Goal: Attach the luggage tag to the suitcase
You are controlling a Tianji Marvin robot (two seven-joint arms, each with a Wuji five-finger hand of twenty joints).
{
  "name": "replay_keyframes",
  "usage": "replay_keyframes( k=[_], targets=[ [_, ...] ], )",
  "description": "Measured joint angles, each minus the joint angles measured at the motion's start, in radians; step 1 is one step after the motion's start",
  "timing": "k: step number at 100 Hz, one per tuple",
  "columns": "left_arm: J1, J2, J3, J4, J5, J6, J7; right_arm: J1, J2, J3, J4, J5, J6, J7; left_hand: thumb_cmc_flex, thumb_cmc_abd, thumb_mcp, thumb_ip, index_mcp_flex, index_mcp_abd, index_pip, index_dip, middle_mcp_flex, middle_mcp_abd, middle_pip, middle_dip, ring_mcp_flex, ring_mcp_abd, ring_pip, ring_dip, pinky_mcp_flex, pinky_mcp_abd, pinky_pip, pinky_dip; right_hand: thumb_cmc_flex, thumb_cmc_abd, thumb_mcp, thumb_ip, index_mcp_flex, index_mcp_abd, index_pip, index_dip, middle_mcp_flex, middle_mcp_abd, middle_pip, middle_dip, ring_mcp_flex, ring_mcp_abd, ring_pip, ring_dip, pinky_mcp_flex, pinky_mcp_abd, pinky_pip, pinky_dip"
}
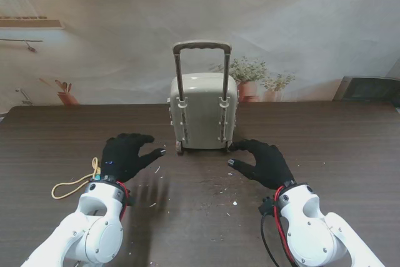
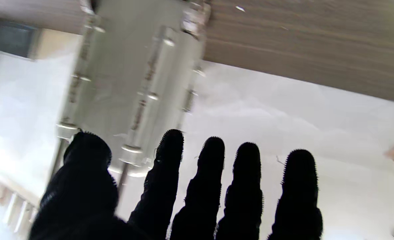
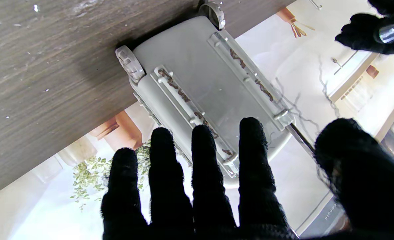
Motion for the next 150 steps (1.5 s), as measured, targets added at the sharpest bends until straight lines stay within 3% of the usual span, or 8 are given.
replay_keyframes(
  k=[5, 12, 33, 46, 65, 82, 118, 150],
  targets=[
    [0.005, 0.000, -0.024, -0.002, 0.017, 0.018, 0.000, -0.005, -0.001, 0.003, -0.005, 0.004, -0.004, -0.004, 0.000, -0.001, 0.014, 0.000, 0.017, 0.001, 0.013, 0.000, 0.036, 0.010, 0.022, 0.009, 0.071, 0.002, 0.003, -0.010, -0.013, 0.025, 0.191, 0.000, 0.000, 0.000, 0.000, 0.000, 0.000, 0.000, 0.000, 0.000, 0.000, 0.000, 0.000, 0.000, 0.000, 0.000, 0.000, 0.000, 0.000, 0.000, 0.000, 0.000],
    [0.009, 0.000, -0.058, -0.002, 0.021, 0.030, -0.005, -0.009, -0.002, 0.006, -0.012, 0.009, -0.009, -0.007, 0.000, -0.010, 0.015, 0.000, 0.031, 0.043, 0.014, 0.000, 0.071, 0.012, 0.029, 0.013, 0.142, 0.002, 0.008, -0.012, 0.002, 0.028, 0.300, 0.000, 0.000, 0.000, 0.000, 0.000, 0.000, 0.000, 0.000, 0.000, 0.000, 0.000, 0.000, 0.000, 0.000, 0.000, 0.000, 0.000, 0.000, 0.000, 0.000, 0.000],
    [-0.015, 0.017, -0.110, 0.010, 0.130, 0.115, -0.089, -0.015, -0.004, 0.011, -0.023, 0.026, -0.018, -0.015, -0.001, -0.025, 0.015, 0.001, 0.103, 0.037, 0.065, 0.024, 0.173, 0.023, 0.074, 0.047, 0.366, -0.020, -0.016, -0.078, 0.127, 0.028, 0.434, 0.014, 0.000, 0.000, 0.000, 0.000, 0.000, 0.000, 0.000, 0.000, 0.000, 0.000, 0.000, 0.000, 0.000, 0.000, 0.000, 0.000, 0.000, 0.000, 0.000, 0.000],
    [-0.060, 0.027, -0.116, 0.051, 0.171, 0.182, -0.154, -0.020, -0.005, 0.012, -0.032, 0.032, -0.027, -0.015, -0.012, -0.036, 0.017, 0.001, 0.126, 0.037, 0.078, 0.038, 0.213, 0.026, 0.099, 0.060, 0.581, -0.060, -0.253, -0.228, 0.204, 0.028, 0.480, 0.017, 0.000, 0.000, 0.000, 0.000, 0.000, 0.001, 0.000, 0.000, 0.000, 0.000, 0.000, 0.000, 0.000, 0.000, 0.000, 0.000, 0.000, 0.000, 0.000, 0.000],
    [-0.127, 0.038, -0.114, 0.144, 0.236, 0.211, -0.192, -0.029, -0.006, 0.013, -0.043, 0.043, -0.041, -0.015, -0.014, -0.077, 0.025, 0.010, 0.137, 0.037, 0.156, 0.083, 0.247, 0.018, 0.145, 0.098, 0.645, -0.079, -0.252, -0.234, 0.266, 0.028, 0.538, 0.018, 0.000, 0.000, 0.000, 0.000, 0.000, 0.001, 0.000, 0.000, 0.000, 0.000, 0.000, 0.000, 0.000, 0.000, 0.000, 0.000, 0.000, 0.000, 0.000, 0.000],
    [-0.192, 0.054, -0.079, 0.225, 0.315, 0.270, -0.279, -0.033, -0.006, 0.016, -0.050, 0.049, -0.046, -0.015, -0.015, -0.099, 0.025, 0.010, 0.136, 0.037, 0.284, 0.141, 0.269, -0.012, 0.205, 0.130, 0.686, -0.105, -0.208, -0.236, 0.301, 0.028, 0.587, 0.018, 0.000, 0.000, 0.000, 0.000, 0.000, 0.001, 0.000, 0.000, 0.000, 0.000, 0.000, 0.000, 0.000, 0.000, 0.000, 0.000, 0.000, 0.000, 0.000, 0.000],
    [-0.298, 0.069, 0.010, 0.395, 0.346, 0.377, -0.348, -0.040, -0.007, 0.020, -0.058, 0.050, -0.050, -0.019, -0.026, -0.118, 0.068, 0.010, 0.135, 0.036, 0.401, 0.168, 0.281, -0.029, 0.252, 0.149, 0.702, -0.120, -0.155, -0.242, 0.354, 0.027, 0.633, 0.010, 0.000, 0.000, 0.000, 0.000, 0.000, 0.001, 0.000, 0.000, 0.000, 0.000, 0.000, 0.000, 0.000, 0.000, 0.000, 0.000, 0.000, 0.000, 0.000, 0.000],
    [-0.373, 0.078, 0.088, 0.503, 0.296, 0.445, -0.356, -0.041, -0.007, 0.017, -0.061, 0.049, -0.049, -0.016, -0.026, -0.118, 0.096, 0.011, 0.135, 0.036, 0.422, 0.168, 0.282, -0.038, 0.264, 0.158, 0.702, -0.130, -0.126, -0.242, 0.358, 0.023, 0.645, 0.002, 0.000, 0.000, 0.000, 0.000, 0.000, 0.001, 0.000, 0.000, 0.000, 0.000, 0.000, 0.000, 0.000, 0.000, 0.000, 0.000, 0.000, 0.000, 0.000, 0.000]
  ],
)
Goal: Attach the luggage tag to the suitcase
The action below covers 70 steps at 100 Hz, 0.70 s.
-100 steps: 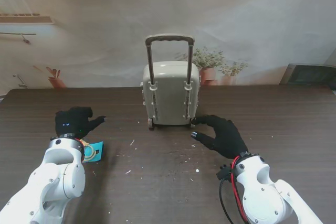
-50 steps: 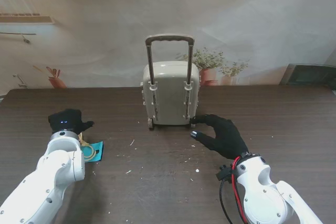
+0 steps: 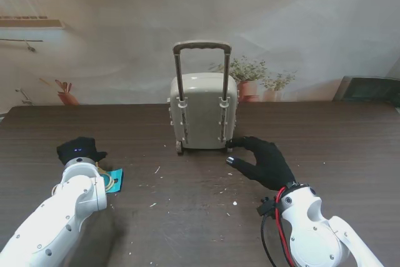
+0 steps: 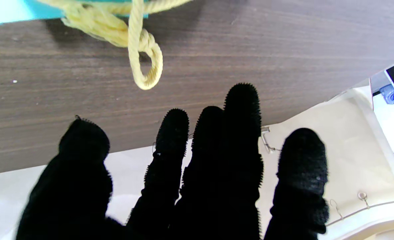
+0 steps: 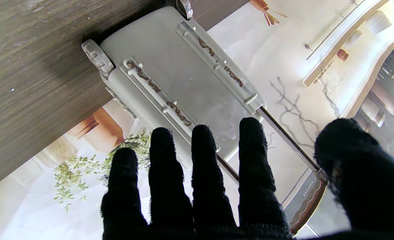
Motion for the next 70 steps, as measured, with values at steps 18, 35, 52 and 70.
replay_keyframes(
  k=[18, 35, 52, 70],
  targets=[
    [-0.050, 0.002, 0.054, 0.067, -0.042, 0.024, -0.004, -0.001, 0.000, 0.000, -0.001, 0.000, 0.000, -0.001, 0.001, -0.012, 0.013, 0.000, 0.000, 0.000, 0.002, 0.000, 0.001, -0.001, 0.003, 0.001, 0.000, -0.001, 0.003, 0.000, 0.008, 0.000, 0.001, -0.001, 0.000, 0.000, 0.000, 0.000, 0.000, 0.000, 0.000, 0.000, 0.000, 0.000, 0.000, 0.000, 0.000, 0.000, 0.000, 0.000, 0.000, 0.000, 0.000, 0.000],
    [-0.076, 0.003, 0.086, 0.105, -0.094, 0.036, 0.013, 0.000, 0.000, -0.002, -0.001, -0.002, 0.006, -0.001, 0.000, -0.017, 0.030, 0.000, -0.001, 0.000, 0.013, 0.000, 0.001, -0.012, 0.010, 0.002, 0.000, -0.011, 0.010, 0.000, 0.009, -0.002, 0.012, -0.004, 0.000, 0.000, 0.000, 0.000, 0.000, 0.000, 0.000, 0.000, 0.000, 0.000, 0.000, 0.000, 0.000, 0.000, 0.000, 0.000, 0.000, 0.000, 0.000, 0.001],
    [-0.090, 0.003, 0.107, 0.128, -0.109, 0.056, 0.021, 0.001, 0.000, -0.006, -0.001, -0.003, 0.013, 0.002, 0.000, -0.017, 0.046, 0.000, -0.016, -0.001, 0.022, 0.000, 0.001, -0.012, 0.011, 0.002, 0.000, -0.011, 0.011, 0.000, 0.009, -0.003, 0.013, -0.007, 0.000, 0.003, 0.000, 0.000, 0.000, 0.000, 0.000, 0.000, 0.000, 0.000, 0.000, 0.000, 0.000, 0.000, 0.000, 0.000, 0.000, 0.000, -0.002, 0.002],
    [-0.097, 0.003, 0.125, 0.147, -0.131, 0.074, 0.027, 0.004, 0.000, -0.011, 0.000, -0.003, 0.018, 0.006, 0.001, -0.017, 0.068, 0.000, -0.016, -0.001, 0.029, 0.000, 0.001, -0.013, 0.013, 0.003, 0.000, -0.012, 0.017, 0.000, 0.009, -0.005, 0.013, -0.007, 0.000, 0.010, 0.000, 0.000, 0.000, 0.000, 0.000, 0.000, 0.000, 0.000, 0.000, 0.000, 0.000, 0.000, 0.000, 0.000, 0.000, 0.000, -0.002, 0.002]
  ],
)
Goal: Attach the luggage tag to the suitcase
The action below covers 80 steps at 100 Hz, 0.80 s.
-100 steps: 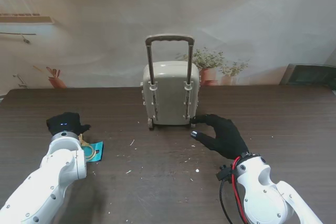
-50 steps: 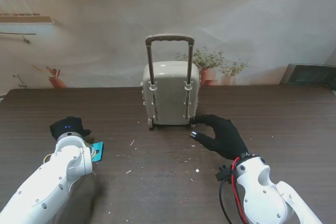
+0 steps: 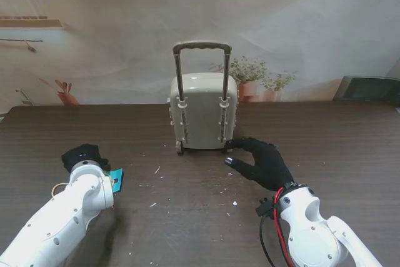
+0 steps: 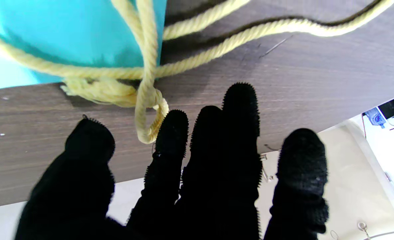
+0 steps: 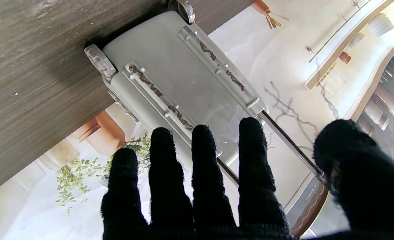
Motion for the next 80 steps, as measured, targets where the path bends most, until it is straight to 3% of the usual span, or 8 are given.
replay_keyframes(
  k=[25, 31, 32, 54, 65, 71, 80],
  targets=[
    [-0.005, -0.002, 0.012, 0.022, -0.043, 0.008, 0.027, 0.004, 0.000, -0.006, 0.001, 0.000, 0.005, 0.004, 0.009, -0.052, 0.099, 0.000, -0.011, -0.003, 0.027, -0.030, 0.000, -0.002, 0.010, 0.001, 0.000, -0.001, 0.014, 0.000, 0.000, -0.008, 0.010, -0.005, 0.001, 0.012, 0.000, 0.000, 0.000, 0.000, 0.000, 0.000, 0.000, 0.000, 0.000, 0.000, 0.000, 0.000, 0.000, 0.000, 0.000, 0.000, 0.000, 0.000],
    [-0.006, -0.005, 0.013, 0.027, -0.062, 0.008, 0.042, 0.005, 0.000, -0.006, 0.001, -0.001, 0.007, 0.005, 0.023, -0.077, 0.130, -0.019, -0.026, -0.004, 0.052, -0.054, 0.000, -0.009, 0.012, 0.002, 0.000, -0.009, 0.018, 0.000, 0.000, -0.008, 0.012, -0.005, 0.001, 0.020, 0.000, 0.000, 0.000, 0.001, 0.000, 0.000, 0.000, 0.000, 0.000, 0.000, 0.000, 0.000, 0.000, 0.000, 0.000, 0.000, -0.001, 0.001],
    [-0.006, -0.005, 0.013, 0.028, -0.066, 0.008, 0.045, 0.005, 0.000, -0.006, 0.001, -0.001, 0.007, 0.005, 0.040, -0.075, 0.135, -0.032, -0.028, -0.005, 0.054, -0.056, 0.000, -0.011, 0.013, 0.003, 0.000, -0.010, 0.021, 0.000, 0.000, -0.012, 0.012, -0.005, 0.001, 0.022, 0.001, 0.000, 0.000, 0.001, 0.000, 0.000, 0.000, 0.000, 0.000, 0.000, 0.000, 0.000, 0.000, 0.000, 0.000, 0.000, -0.001, 0.001],
    [-0.007, -0.018, 0.012, 0.041, -0.120, 0.004, 0.098, 0.007, 0.000, -0.010, 0.001, -0.002, 0.020, 0.005, 0.169, -0.111, 0.233, -0.045, -0.080, -0.006, 0.149, -0.091, 0.000, -0.026, 0.023, 0.027, 0.000, -0.025, 0.029, 0.000, -0.002, -0.022, 0.020, -0.005, 0.002, 0.056, 0.001, 0.000, 0.019, 0.013, 0.000, 0.000, 0.000, 0.000, 0.000, 0.000, 0.000, 0.000, -0.001, 0.000, 0.000, 0.000, -0.004, 0.001],
    [0.000, -0.027, -0.001, 0.041, -0.137, -0.007, 0.123, 0.007, 0.000, -0.013, 0.000, -0.001, 0.024, 0.004, 0.224, -0.107, 0.241, -0.104, -0.122, -0.006, 0.194, -0.064, -0.012, -0.040, 0.023, 0.081, 0.000, -0.039, 0.002, 0.000, -0.038, -0.026, 0.023, 0.000, 0.004, 0.062, 0.002, 0.000, 0.019, 0.014, 0.000, 0.000, 0.000, 0.000, 0.000, 0.000, 0.000, 0.000, -0.001, 0.000, 0.000, 0.000, -0.011, 0.001],
    [0.009, -0.030, -0.017, 0.034, -0.138, -0.014, 0.121, 0.007, 0.000, -0.014, 0.000, -0.001, 0.026, 0.003, 0.279, -0.062, 0.177, -0.126, -0.170, -0.006, 0.217, -0.025, -0.039, -0.046, 0.034, 0.107, 0.000, -0.049, -0.038, -0.004, -0.076, -0.033, 0.023, 0.021, 0.024, 0.064, 0.008, 0.000, 0.019, 0.014, 0.000, 0.000, 0.000, 0.000, 0.000, 0.000, 0.000, 0.000, -0.001, 0.000, 0.000, 0.000, -0.013, 0.001],
    [0.032, -0.036, -0.050, 0.002, -0.183, -0.022, 0.129, 0.007, 0.000, -0.017, 0.000, -0.001, 0.029, 0.003, 0.332, -0.019, 0.127, -0.134, -0.239, -0.003, 0.263, 0.056, -0.090, -0.047, 0.050, 0.141, -0.015, -0.053, -0.093, -0.012, -0.140, -0.039, 0.025, 0.063, 0.024, 0.070, 0.007, 0.000, 0.020, 0.014, 0.000, 0.000, 0.000, 0.000, 0.000, 0.000, 0.000, 0.000, -0.001, 0.000, 0.000, 0.000, -0.013, 0.001]
  ],
)
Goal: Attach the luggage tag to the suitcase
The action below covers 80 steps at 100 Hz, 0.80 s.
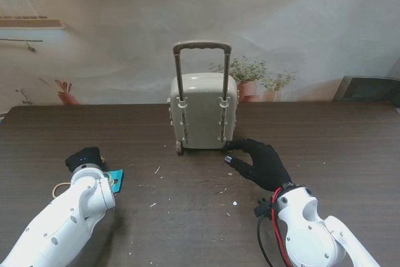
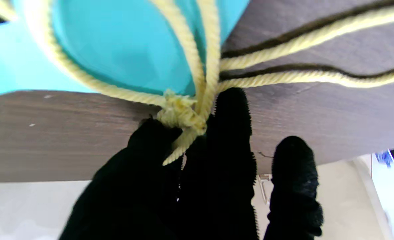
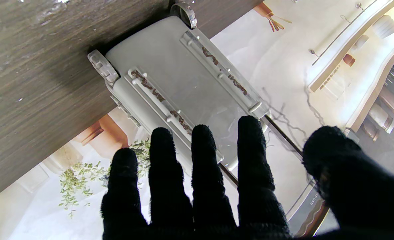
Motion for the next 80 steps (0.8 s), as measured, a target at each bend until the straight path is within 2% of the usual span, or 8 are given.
replay_keyframes(
  k=[5, 13, 23, 40, 59, 66, 80],
  targets=[
    [0.016, -0.002, -0.021, -0.027, -0.021, -0.010, 0.001, 0.000, 0.000, -0.001, 0.000, 0.000, 0.000, 0.000, 0.034, 0.039, -0.057, 0.000, -0.034, 0.000, 0.022, 0.051, -0.027, 0.000, 0.010, 0.011, -0.008, -0.002, -0.021, 0.000, -0.028, -0.009, 0.000, 0.032, 0.000, 0.000, 0.000, 0.000, 0.002, 0.005, 0.000, 0.000, 0.000, 0.000, 0.000, 0.000, 0.000, 0.000, 0.000, 0.000, 0.000, 0.000, 0.000, 0.000],
    [0.048, -0.007, -0.060, -0.074, -0.031, -0.055, 0.001, 0.000, 0.000, -0.002, 0.000, 0.001, 0.000, 0.000, 0.062, 0.060, -0.106, 0.000, -0.057, 0.007, 0.038, 0.102, -0.056, 0.009, 0.013, 0.013, -0.014, -0.002, -0.042, 0.000, -0.064, -0.011, 0.002, 0.065, 0.000, 0.000, 0.000, 0.000, 0.010, 0.008, 0.001, 0.000, 0.000, 0.000, 0.000, 0.000, 0.000, 0.000, 0.000, 0.000, 0.000, 0.000, -0.001, 0.001],
    [0.082, -0.009, -0.092, -0.122, -0.031, -0.108, 0.009, 0.000, 0.000, -0.004, -0.001, 0.002, 0.000, -0.001, 0.062, 0.069, -0.123, 0.000, -0.067, 0.003, 0.045, 0.137, -0.066, 0.010, 0.014, 0.013, -0.025, -0.002, -0.061, 0.000, -0.078, -0.021, 0.009, 0.084, 0.000, 0.000, 0.000, 0.000, 0.010, 0.008, 0.001, 0.000, 0.000, 0.000, 0.000, 0.000, 0.000, 0.000, 0.000, 0.000, 0.000, 0.000, -0.001, 0.001],
    [0.143, -0.019, -0.145, -0.190, -0.018, -0.160, 0.061, -0.002, 0.000, -0.007, -0.004, 0.002, -0.004, -0.004, 0.062, 0.069, -0.123, 0.000, -0.067, 0.003, 0.050, 0.143, -0.065, 0.010, 0.014, 0.014, -0.025, -0.001, -0.061, 0.000, -0.080, -0.021, 0.010, 0.085, 0.000, 0.000, 0.000, 0.000, 0.010, 0.009, 0.001, 0.000, 0.000, 0.000, 0.000, 0.000, 0.000, 0.000, -0.001, 0.000, 0.000, 0.000, -0.001, 0.009],
    [0.233, -0.026, -0.220, -0.310, -0.007, -0.224, 0.107, -0.003, 0.000, -0.009, -0.008, 0.001, -0.010, -0.007, 0.060, 0.066, -0.116, 0.000, -0.041, 0.005, 0.028, 0.148, -0.032, 0.011, -0.003, 0.008, -0.025, 0.010, -0.047, 0.000, -0.089, -0.021, 0.006, 0.085, 0.000, 0.000, 0.000, 0.000, 0.010, 0.009, 0.001, 0.000, 0.000, 0.000, 0.000, 0.000, 0.000, 0.000, -0.001, 0.000, 0.000, 0.000, -0.002, 0.010],
    [0.261, -0.030, -0.238, -0.346, -0.010, -0.251, 0.139, -0.003, 0.000, -0.009, -0.008, 0.001, -0.011, -0.008, 0.046, 0.053, -0.063, -0.019, -0.031, 0.009, 0.014, 0.148, -0.021, 0.011, -0.012, -0.001, -0.025, 0.012, -0.047, 0.000, -0.089, -0.021, -0.002, 0.085, 0.000, 0.000, 0.000, 0.000, 0.010, 0.009, 0.001, 0.000, 0.000, 0.000, 0.000, 0.000, 0.000, 0.000, -0.001, 0.000, 0.000, 0.000, -0.002, 0.010],
    [0.314, -0.037, -0.276, -0.421, -0.018, -0.315, 0.171, -0.005, 0.000, -0.010, -0.011, 0.002, -0.012, -0.009, 0.040, 0.052, -0.058, -0.020, -0.022, 0.009, 0.004, 0.148, -0.020, 0.011, -0.013, -0.002, -0.025, 0.012, -0.047, 0.000, -0.098, -0.020, -0.017, 0.085, 0.000, 0.000, 0.000, 0.000, 0.010, 0.010, 0.001, 0.000, 0.000, 0.000, 0.000, 0.000, 0.000, 0.000, -0.001, 0.000, 0.000, 0.000, -0.010, 0.011]
  ],
)
